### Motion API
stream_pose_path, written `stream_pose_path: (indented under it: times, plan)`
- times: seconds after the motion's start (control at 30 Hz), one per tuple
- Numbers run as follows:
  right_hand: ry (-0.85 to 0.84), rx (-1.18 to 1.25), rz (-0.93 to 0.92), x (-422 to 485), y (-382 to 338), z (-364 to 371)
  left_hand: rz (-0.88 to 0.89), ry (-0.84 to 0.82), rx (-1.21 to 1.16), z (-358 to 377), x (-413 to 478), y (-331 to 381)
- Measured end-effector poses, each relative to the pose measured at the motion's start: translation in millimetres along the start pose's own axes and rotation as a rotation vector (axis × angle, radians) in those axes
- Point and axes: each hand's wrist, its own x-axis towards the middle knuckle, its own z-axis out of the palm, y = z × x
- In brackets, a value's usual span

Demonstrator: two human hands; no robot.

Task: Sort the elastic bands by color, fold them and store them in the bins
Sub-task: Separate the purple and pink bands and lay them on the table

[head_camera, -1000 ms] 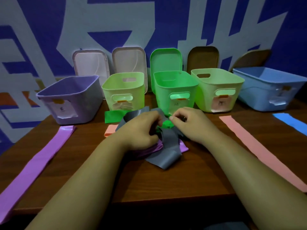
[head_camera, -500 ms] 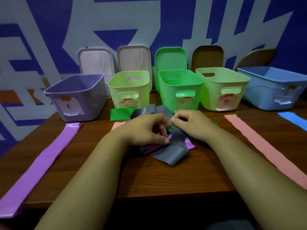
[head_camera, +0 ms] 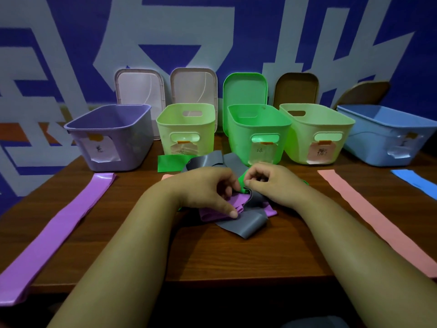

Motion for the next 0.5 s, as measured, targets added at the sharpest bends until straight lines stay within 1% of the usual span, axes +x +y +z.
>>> stream_pose_path:
  times: [0.07, 0.17, 0.33, 0.4, 0.5]
  plan:
    - [-0.002, -0.004, 0.004, -0.1, 1.1, -0.4, -0.009, -0.012, 0.006, 2.5, 1.9, -1.9]
    - [-0.015, 0.007, 0.018, -0.2, 2.2, -1.5, 0.001, 0.028, -0.046, -0.6, 1.5, -5.2]
    - [-0.009, 0.027, 0.004, -0.6, 1.2, -1.4, 0.009, 0.061, -0.020, -3.0, 1.6, -4.7]
    - [-0.012, 0.030, 0.006, -0.9, 1.9, -0.5, 0.025, 0.145, 0.024, -3.1, 2.1, -3.2]
    - [-0.020, 0.051, 0.003, 0.0, 2.3, -1.2, 0.072, 0.337, 0.021, -2.9, 2.9, -2.8]
